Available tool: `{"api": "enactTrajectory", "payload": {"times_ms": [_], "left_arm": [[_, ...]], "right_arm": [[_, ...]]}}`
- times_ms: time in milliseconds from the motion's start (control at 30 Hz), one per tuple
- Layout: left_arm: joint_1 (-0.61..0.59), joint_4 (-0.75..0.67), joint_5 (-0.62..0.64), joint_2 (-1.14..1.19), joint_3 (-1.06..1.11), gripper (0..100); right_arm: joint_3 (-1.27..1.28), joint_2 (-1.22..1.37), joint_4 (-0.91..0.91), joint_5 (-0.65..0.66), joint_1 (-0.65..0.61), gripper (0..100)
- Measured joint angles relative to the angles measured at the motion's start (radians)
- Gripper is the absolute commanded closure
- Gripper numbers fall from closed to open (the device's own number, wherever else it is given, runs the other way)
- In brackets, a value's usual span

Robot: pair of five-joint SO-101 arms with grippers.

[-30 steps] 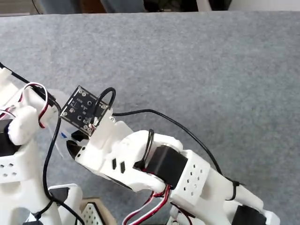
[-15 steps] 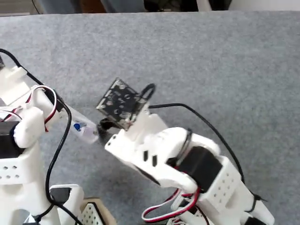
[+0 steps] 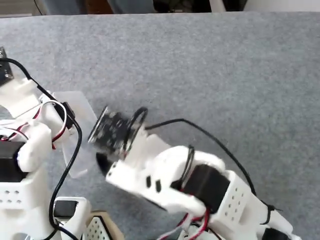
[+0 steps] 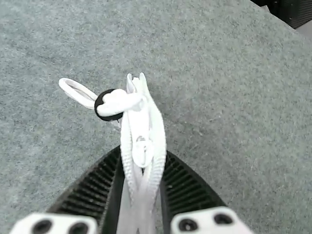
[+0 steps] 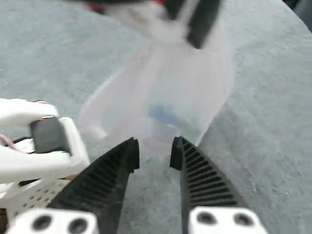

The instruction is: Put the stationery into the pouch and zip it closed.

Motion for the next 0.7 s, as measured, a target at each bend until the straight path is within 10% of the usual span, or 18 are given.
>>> {"api": "enactTrajectory", "payload": {"times_ms": [700], "left_arm": [[-0.068, 0.008, 0.034, 0.000, -0.011, 97]], "right_arm": [[0.054, 0.110, -0.244, 0.002, -0.052, 85.8]]}}
